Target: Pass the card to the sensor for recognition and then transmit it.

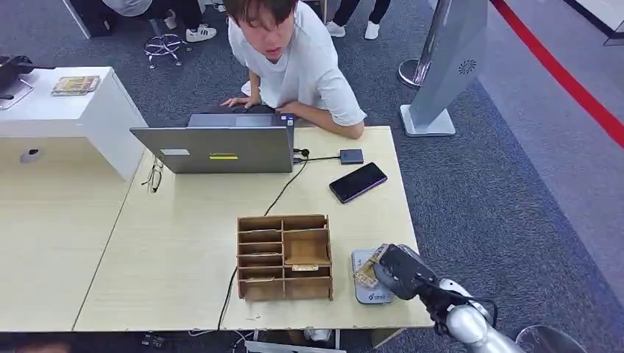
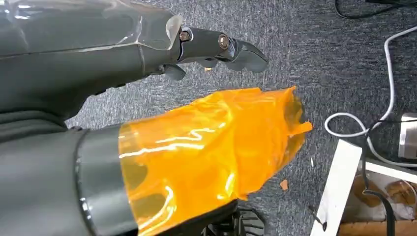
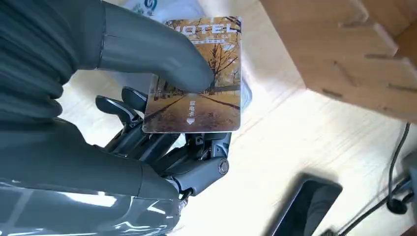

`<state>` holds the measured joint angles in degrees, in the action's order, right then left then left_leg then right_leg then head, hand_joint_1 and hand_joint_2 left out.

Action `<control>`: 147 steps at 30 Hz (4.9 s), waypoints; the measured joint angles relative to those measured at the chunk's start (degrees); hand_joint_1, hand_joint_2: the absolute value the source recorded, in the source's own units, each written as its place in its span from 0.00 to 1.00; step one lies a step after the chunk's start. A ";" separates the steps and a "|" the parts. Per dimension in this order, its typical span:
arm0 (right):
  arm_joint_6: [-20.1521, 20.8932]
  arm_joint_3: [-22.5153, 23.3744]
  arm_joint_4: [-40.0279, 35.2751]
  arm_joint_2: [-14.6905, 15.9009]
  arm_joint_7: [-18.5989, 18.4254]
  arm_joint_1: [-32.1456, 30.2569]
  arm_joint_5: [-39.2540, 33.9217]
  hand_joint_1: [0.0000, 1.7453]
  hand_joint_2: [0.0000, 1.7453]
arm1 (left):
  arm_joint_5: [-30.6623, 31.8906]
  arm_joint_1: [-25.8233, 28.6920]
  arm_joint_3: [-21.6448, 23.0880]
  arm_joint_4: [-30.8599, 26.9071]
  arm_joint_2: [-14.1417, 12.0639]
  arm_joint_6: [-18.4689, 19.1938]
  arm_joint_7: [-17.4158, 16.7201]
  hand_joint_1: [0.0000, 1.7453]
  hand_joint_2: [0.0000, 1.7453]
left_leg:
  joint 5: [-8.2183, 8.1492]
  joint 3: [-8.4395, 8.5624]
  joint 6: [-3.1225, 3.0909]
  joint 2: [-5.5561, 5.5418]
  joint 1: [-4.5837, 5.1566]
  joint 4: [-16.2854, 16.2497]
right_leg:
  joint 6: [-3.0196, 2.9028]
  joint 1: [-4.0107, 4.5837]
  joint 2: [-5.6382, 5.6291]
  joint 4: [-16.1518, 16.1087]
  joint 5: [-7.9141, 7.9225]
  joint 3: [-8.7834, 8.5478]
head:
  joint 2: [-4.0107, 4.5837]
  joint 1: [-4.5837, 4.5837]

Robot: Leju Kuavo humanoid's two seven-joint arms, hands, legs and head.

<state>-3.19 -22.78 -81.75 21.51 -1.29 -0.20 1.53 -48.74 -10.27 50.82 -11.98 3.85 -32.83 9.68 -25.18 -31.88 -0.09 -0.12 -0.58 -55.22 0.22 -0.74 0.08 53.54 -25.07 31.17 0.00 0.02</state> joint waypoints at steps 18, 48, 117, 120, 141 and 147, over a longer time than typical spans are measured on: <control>-2.08 1.55 2.67 -1.51 -1.77 0.53 5.77 1.00 1.00 | 0.85 0.00 -0.02 0.00 0.02 0.00 -0.22 0.00 0.00 | 0.00 0.01 0.00 0.00 0.00 0.00 | 0.00 0.00 0.00 0.00 0.00 0.00 | 0.00 0.00; -5.03 1.29 7.28 -5.53 -2.80 1.20 12.11 1.00 1.00 | 1.95 -0.06 -1.03 -0.02 0.50 -0.17 -0.79 0.00 0.00 | 0.00 0.05 0.00 0.01 0.00 0.00 | 0.00 0.00 -0.01 0.00 0.00 -0.03 | 0.00 0.00; -2.19 -4.26 -11.52 -2.38 3.80 5.36 13.71 1.00 1.00 | 3.69 0.26 -9.53 -0.02 0.96 -0.17 0.52 0.00 0.00 | 0.00 0.09 0.00 0.01 0.00 0.00 | -0.01 0.00 -0.01 0.01 0.01 -0.10 | 0.00 0.00; -3.02 -4.89 -12.00 -2.47 4.04 6.06 15.52 1.00 1.00 | 4.00 0.26 -9.75 -0.02 1.01 -0.02 0.52 0.00 0.00 | 0.00 0.08 0.00 0.00 0.00 0.00 | -0.01 0.00 0.00 0.02 0.01 -0.10 | 0.00 -0.02; -5.35 -7.74 -10.97 -7.94 2.95 14.81 19.69 1.00 1.00 | 6.82 0.18 -10.43 -0.02 1.42 0.44 -0.89 0.00 0.00 | 0.05 0.09 0.07 0.00 -0.01 0.00 | -0.02 0.01 -0.01 0.04 0.02 -0.09 | 0.00 0.00; -4.83 -7.91 -9.66 -9.57 2.95 16.81 17.94 1.00 1.00 | 7.37 0.16 -10.45 -0.02 1.44 0.42 -1.20 0.00 0.00 | 0.05 0.09 0.07 -0.01 -0.01 0.00 | -0.02 0.01 0.00 0.04 0.02 -0.09 | 0.00 0.00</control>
<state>-8.02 -30.69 -91.41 11.94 1.66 16.61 19.47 -41.37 -10.11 40.37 -12.00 5.29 -32.41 8.48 -25.12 -31.80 -0.02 -0.13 -0.60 -55.22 0.20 -0.73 0.08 53.58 -25.05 31.07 0.00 0.02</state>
